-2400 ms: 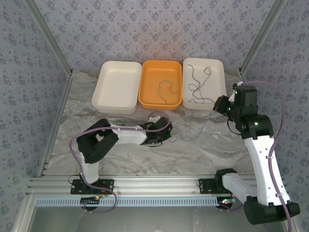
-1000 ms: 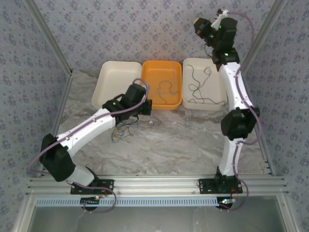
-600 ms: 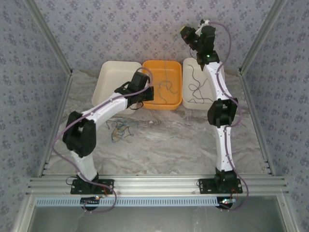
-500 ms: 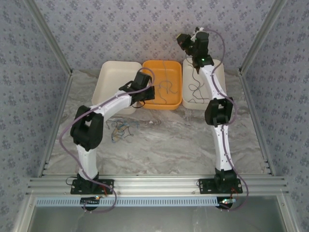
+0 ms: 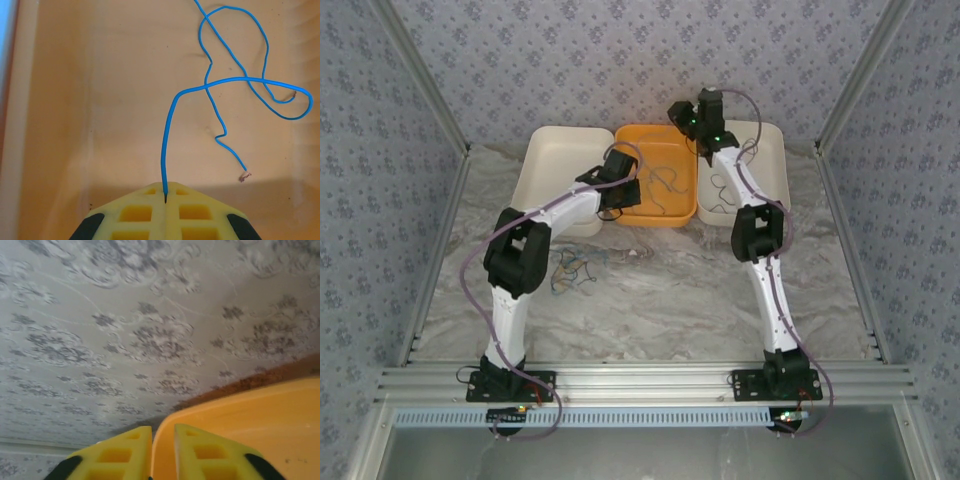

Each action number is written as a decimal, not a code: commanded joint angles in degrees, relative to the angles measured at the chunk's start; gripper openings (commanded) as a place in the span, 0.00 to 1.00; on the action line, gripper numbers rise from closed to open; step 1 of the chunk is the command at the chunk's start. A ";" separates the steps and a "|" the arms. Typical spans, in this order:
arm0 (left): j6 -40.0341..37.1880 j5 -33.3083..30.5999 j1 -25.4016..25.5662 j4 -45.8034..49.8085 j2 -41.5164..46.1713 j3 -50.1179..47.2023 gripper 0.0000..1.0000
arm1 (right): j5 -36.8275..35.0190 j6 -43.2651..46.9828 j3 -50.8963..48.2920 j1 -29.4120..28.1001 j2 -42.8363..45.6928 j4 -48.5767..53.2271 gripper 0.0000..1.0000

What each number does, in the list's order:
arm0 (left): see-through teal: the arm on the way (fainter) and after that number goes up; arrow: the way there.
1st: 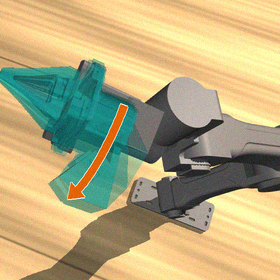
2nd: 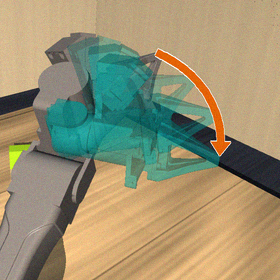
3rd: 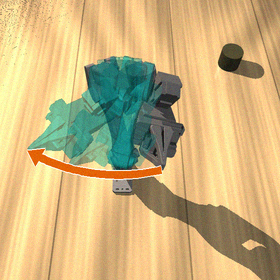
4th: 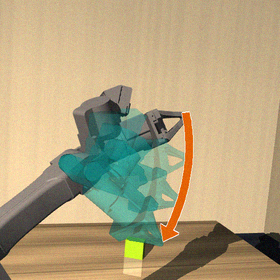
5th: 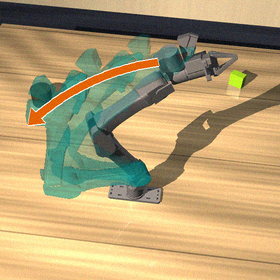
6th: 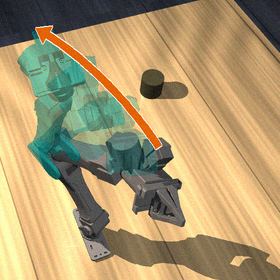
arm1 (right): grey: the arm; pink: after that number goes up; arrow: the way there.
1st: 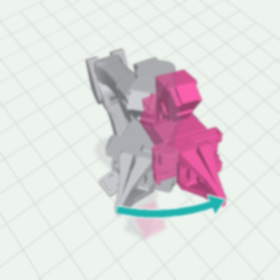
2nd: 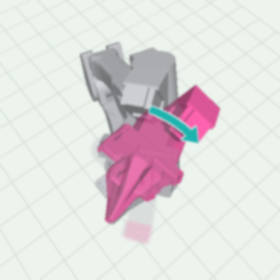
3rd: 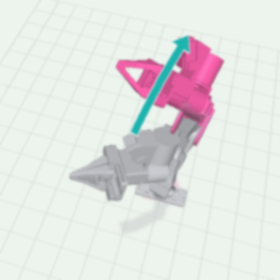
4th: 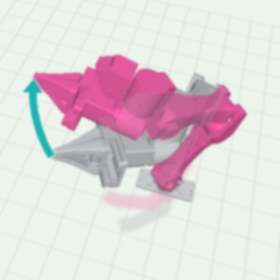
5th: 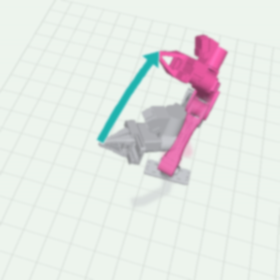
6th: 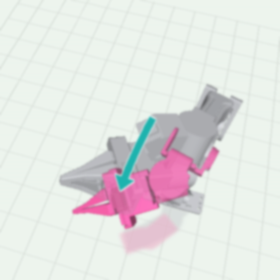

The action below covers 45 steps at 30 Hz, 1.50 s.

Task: Untangle the cables

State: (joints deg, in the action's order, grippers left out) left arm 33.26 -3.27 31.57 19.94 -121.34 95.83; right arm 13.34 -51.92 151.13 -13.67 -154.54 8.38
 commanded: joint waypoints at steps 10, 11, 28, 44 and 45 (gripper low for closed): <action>2.79 -1.24 0.93 0.76 9.42 -5.04 0.55 | -6.74 11.67 -5.45 -2.08 14.41 10.12 0.44; 2.96 -1.05 0.96 0.95 9.75 -4.87 0.58 | -6.21 11.58 -3.89 -2.11 14.32 11.33 0.44; 11.14 -3.44 -1.33 5.91 38.81 -24.76 0.62 | -18.80 22.29 -54.53 -7.88 58.94 -0.53 0.40; 16.72 1.67 -13.46 6.30 62.07 -61.52 0.68 | -23.22 0.61 -88.65 -44.48 62.76 -2.86 0.49; 17.04 2.44 -14.69 5.42 62.15 -62.01 0.68 | -23.88 -0.38 -86.68 -45.79 59.74 -2.81 0.48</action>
State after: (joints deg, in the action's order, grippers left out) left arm 48.38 -2.74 19.00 28.23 -60.99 35.31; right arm -10.22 -42.48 62.83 -56.95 -89.25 9.13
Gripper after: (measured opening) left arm 0.677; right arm 0.488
